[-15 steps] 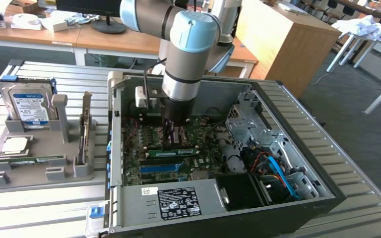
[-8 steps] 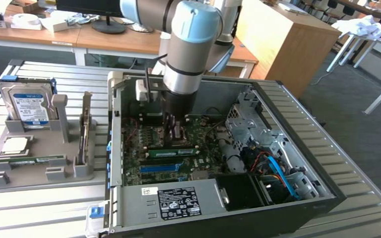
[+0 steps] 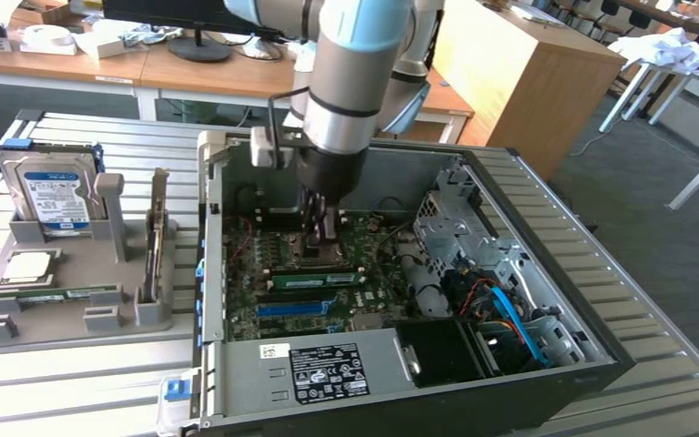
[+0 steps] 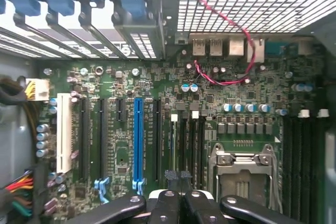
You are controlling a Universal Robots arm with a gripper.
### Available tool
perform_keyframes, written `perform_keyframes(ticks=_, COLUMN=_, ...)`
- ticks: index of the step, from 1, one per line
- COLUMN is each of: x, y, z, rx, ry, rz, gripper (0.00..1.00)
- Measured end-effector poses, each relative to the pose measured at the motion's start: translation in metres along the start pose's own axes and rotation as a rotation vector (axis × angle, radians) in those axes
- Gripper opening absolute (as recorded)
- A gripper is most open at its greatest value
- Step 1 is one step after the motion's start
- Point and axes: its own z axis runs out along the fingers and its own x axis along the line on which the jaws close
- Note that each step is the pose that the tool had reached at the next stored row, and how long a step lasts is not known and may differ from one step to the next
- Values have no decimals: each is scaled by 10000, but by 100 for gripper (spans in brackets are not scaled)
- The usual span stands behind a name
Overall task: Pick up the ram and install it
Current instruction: 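Press down the ram until it locks into place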
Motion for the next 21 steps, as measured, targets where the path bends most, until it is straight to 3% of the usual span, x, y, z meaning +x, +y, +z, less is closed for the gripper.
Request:
perform_keyframes(ticks=15, x=9, y=5, z=-423, rx=1, ry=0, rz=0, gripper=10)
perform_keyframes(ticks=21, x=12, y=7, z=-537, rx=1, ry=0, rz=0, gripper=10)
